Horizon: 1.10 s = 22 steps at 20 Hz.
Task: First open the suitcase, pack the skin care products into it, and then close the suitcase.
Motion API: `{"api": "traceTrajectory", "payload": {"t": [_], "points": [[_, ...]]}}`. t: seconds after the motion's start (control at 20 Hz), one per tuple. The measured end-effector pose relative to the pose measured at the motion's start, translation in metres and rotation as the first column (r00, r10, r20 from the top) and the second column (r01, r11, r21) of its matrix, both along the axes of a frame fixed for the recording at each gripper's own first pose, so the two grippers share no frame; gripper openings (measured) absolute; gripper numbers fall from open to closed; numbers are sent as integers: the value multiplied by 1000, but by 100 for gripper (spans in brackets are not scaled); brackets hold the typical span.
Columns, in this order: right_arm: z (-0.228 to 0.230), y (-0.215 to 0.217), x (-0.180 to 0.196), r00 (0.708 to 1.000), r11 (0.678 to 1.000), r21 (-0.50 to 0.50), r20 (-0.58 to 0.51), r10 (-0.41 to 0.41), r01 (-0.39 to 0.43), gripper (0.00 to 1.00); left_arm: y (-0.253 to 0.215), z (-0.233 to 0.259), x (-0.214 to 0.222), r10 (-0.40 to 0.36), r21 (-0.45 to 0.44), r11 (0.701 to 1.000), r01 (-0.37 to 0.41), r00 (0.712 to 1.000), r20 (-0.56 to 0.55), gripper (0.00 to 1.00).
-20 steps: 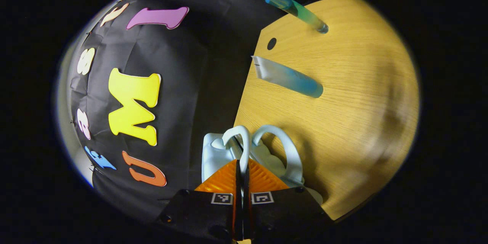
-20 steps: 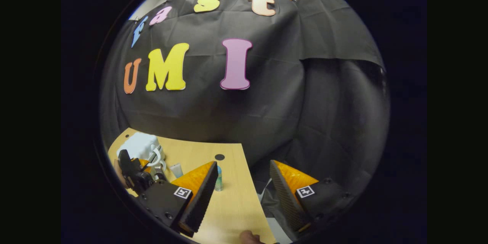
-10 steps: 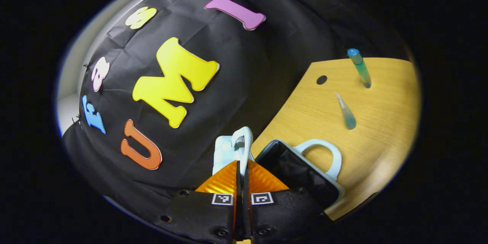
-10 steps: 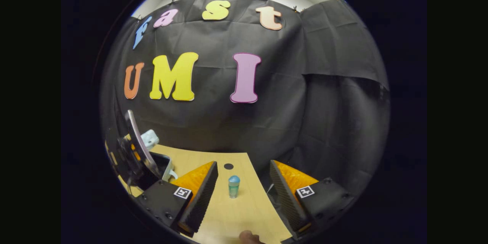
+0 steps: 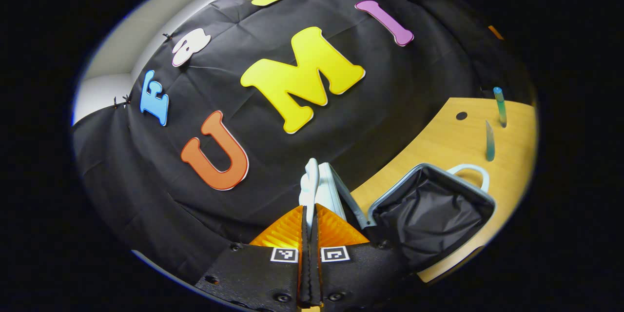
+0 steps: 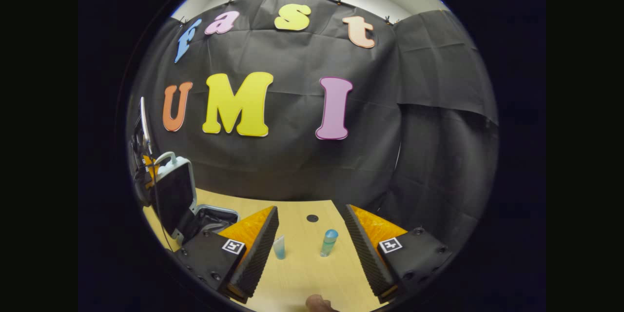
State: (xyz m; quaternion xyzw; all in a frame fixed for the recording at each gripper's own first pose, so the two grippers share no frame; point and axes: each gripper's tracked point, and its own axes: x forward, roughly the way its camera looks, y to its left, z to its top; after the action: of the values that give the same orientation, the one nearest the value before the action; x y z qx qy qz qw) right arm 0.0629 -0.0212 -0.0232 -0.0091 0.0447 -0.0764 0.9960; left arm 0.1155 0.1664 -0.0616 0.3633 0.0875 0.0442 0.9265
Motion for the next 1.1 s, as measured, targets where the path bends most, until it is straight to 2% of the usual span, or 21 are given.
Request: {"api": "traceTrajectory", "payload": {"t": [0.15,0.4,0.6,0.85,1.1], "points": [[0,20,-2,1000,1000,5,-15,-11,11,81,47,-6,8,18,18,1000,-18,1000,14,3],[-3,41,-4,998,998,32,-51,-45,47,81,102,-28,16,24,-30,999,-23,999,25,3],[-7,55,-9,995,998,15,-73,-61,62,81,146,-61,22,76,-56,995,-77,997,-26,3],[-10,73,-18,995,999,3,-88,-48,48,82,188,-122,13,114,-170,976,-135,985,-129,3],[-29,92,-21,990,999,36,-135,-35,40,81,208,-181,6,130,-307,931,-199,964,-231,4]]}}
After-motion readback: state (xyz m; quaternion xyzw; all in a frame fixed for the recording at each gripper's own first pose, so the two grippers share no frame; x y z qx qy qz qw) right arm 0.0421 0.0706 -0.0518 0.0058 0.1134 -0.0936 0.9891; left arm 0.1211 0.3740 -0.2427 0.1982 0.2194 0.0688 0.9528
